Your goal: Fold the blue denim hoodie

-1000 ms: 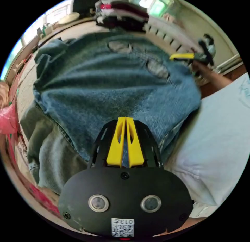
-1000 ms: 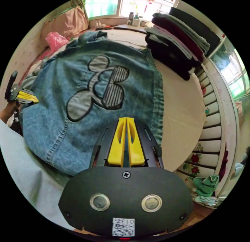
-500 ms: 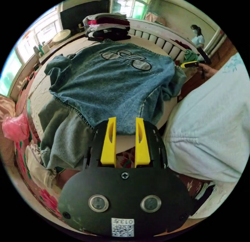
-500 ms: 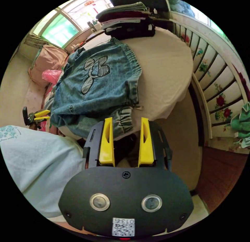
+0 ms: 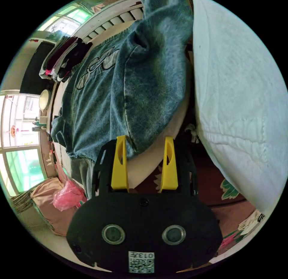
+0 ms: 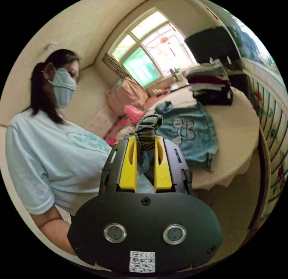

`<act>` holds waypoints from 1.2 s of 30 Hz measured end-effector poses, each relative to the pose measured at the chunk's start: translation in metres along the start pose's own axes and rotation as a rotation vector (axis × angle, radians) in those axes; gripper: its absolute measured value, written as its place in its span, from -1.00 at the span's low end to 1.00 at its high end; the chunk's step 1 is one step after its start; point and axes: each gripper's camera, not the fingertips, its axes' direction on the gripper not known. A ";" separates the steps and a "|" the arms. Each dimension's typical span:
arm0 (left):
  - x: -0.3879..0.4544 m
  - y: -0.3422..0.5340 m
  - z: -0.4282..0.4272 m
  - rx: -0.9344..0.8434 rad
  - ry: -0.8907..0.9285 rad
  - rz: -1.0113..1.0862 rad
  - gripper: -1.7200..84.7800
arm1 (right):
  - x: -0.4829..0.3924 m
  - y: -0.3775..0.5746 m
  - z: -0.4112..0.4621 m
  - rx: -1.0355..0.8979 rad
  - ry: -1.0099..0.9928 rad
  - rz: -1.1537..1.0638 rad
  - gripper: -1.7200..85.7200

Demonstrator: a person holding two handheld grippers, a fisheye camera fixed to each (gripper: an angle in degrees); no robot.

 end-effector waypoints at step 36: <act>-0.398 0.116 0.135 0.065 1.121 -0.865 -0.94 | 0.193 -0.325 0.255 -0.045 0.077 -0.139 -0.72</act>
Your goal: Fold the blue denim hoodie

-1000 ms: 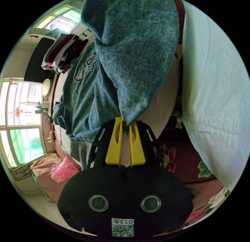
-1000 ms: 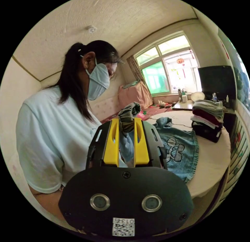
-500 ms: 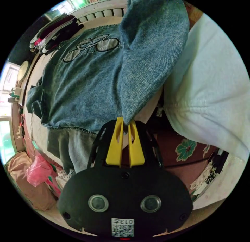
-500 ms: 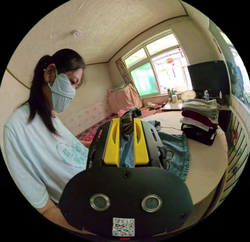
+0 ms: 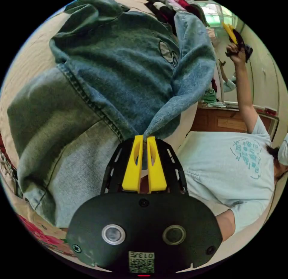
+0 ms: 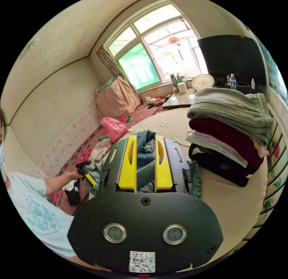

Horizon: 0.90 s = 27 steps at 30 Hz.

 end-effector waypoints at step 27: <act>0.109 -0.007 0.000 0.226 -0.531 0.108 -0.93 | -0.038 0.203 0.030 -0.402 0.260 -0.108 -0.88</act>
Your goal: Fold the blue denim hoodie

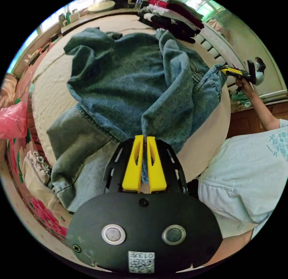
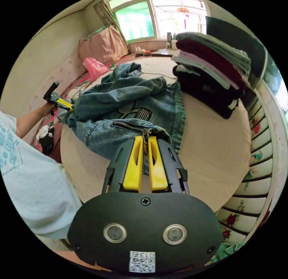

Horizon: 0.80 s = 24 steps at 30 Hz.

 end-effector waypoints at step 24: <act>0.066 0.082 0.038 -0.093 -0.088 -0.047 -0.70 | -0.066 0.042 0.050 -0.150 0.141 0.236 -0.66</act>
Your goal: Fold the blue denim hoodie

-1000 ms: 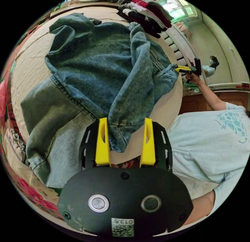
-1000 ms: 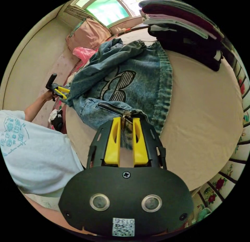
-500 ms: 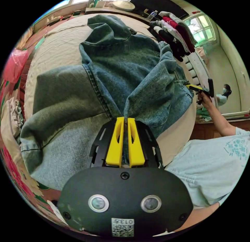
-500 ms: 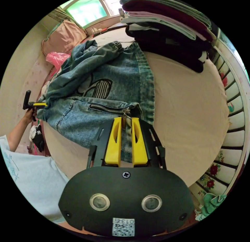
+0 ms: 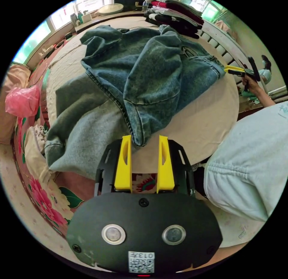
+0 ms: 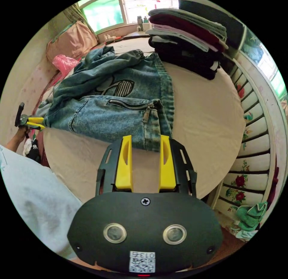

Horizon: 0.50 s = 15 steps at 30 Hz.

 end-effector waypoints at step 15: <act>-0.040 -0.015 -0.008 -0.089 0.078 0.050 -0.90 | 0.015 0.009 0.000 -0.044 -0.106 0.022 -0.69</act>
